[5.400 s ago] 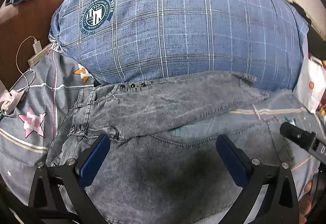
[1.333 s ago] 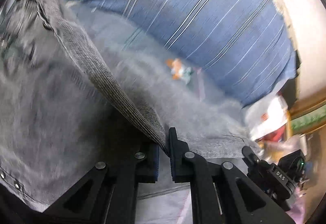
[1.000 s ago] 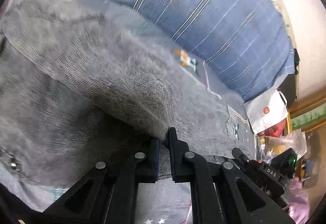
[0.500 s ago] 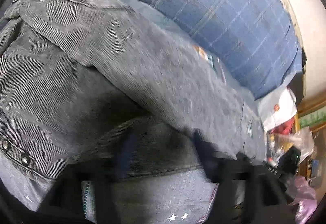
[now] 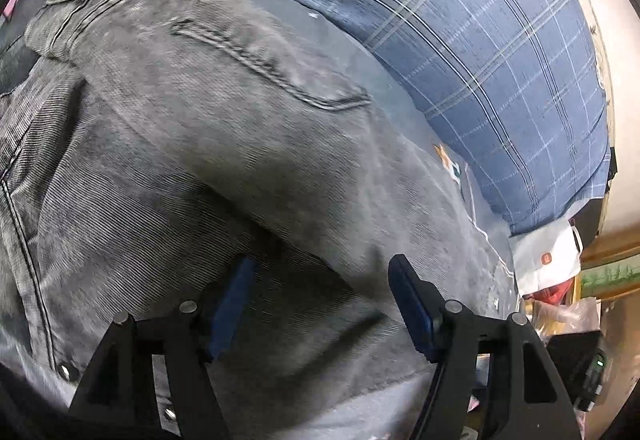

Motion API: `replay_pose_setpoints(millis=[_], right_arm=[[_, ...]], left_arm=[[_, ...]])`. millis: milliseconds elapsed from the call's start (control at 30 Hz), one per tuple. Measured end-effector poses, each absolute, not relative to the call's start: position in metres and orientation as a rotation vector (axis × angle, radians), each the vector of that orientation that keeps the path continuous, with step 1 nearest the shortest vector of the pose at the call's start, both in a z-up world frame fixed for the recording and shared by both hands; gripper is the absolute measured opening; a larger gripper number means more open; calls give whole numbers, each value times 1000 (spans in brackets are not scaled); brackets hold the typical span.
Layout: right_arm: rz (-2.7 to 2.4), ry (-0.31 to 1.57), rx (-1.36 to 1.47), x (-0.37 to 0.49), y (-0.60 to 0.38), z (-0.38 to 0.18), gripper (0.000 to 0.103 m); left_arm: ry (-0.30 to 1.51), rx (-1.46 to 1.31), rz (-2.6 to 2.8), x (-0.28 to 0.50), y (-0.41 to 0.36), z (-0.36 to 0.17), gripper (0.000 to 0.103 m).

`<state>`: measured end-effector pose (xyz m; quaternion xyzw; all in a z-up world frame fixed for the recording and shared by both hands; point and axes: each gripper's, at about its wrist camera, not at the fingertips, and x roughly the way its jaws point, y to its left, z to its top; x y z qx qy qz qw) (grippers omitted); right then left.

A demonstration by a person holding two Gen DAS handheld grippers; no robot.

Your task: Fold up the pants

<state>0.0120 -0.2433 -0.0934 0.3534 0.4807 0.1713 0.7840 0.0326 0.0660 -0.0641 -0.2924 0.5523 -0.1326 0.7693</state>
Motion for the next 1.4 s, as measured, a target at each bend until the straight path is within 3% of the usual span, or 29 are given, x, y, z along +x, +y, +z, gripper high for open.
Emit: replay_pose_setpoints(millis=[333,367,433,500,567,833,867,900,967,1233,1400], right_arm=[[305,926,1012,21,-261,-125,66],[300,928,1017,24,-261,-125,62],[291,942,1027,25,-262,-132,41],[284,951,1014,23,-258,-135,21],[277,939,991,16,-261,-132,10],[305,859,929,9,-258,-106,7],[295,861,926,8,-258,-107,7],[293,875,917,8,-256,-110,7],[285,888,913,8,-256,-114,7],[328,851,871,-20,-261,-87,6],[331,916,849,-46,-256,-98,6]], left_arm=[[1159,-717,-258,68,76,-60,68],[1191,-739,-247,73,79,-69,68],[1201,-789,-242,74,84,-78,61],[1193,-815,-230,69,92,-83,42],[1181,-850,-219,63,102,-86,41],[1162,-801,-168,79,99,-84,42],[1159,-789,-157,80,98,-83,33],[1150,-777,-145,79,98,-82,16],[1125,-748,-138,72,102,-75,10],[987,-722,-203,10,113,-12,8],[1016,-656,-175,-41,115,-38,8]])
